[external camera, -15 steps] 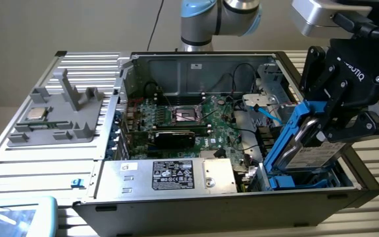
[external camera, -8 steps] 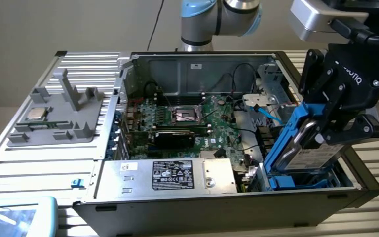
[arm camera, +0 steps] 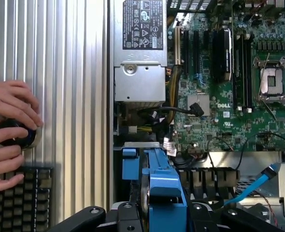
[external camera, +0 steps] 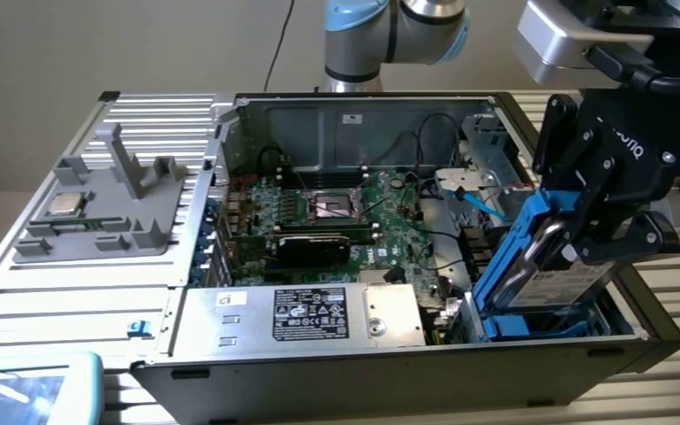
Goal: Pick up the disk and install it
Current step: 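Insert the disk into the insertion slot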
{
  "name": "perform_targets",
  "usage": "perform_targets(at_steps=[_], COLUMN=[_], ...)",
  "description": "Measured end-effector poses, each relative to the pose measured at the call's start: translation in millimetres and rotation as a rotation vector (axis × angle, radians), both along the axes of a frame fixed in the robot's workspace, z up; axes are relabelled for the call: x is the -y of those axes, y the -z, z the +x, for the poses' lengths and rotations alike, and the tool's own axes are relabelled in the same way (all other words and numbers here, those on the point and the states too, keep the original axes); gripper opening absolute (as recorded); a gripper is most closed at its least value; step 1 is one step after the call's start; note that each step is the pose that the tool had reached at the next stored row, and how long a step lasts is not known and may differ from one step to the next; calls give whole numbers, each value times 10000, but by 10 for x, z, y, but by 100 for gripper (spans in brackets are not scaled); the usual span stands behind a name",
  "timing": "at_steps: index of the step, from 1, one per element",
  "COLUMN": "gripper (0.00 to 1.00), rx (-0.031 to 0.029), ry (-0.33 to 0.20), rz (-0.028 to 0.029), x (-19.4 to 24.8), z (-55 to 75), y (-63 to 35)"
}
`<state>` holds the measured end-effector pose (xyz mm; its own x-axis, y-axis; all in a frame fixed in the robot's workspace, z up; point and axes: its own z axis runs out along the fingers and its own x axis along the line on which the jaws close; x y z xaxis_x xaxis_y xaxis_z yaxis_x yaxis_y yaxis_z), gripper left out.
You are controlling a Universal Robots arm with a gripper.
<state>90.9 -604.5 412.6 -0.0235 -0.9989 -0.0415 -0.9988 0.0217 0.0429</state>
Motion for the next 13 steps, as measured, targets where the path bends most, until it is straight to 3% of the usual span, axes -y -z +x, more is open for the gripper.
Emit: perform_targets(at_steps=[13], gripper=[37], rx=[-26], ry=[0], rz=[1], x=[0], z=[13], y=[110])
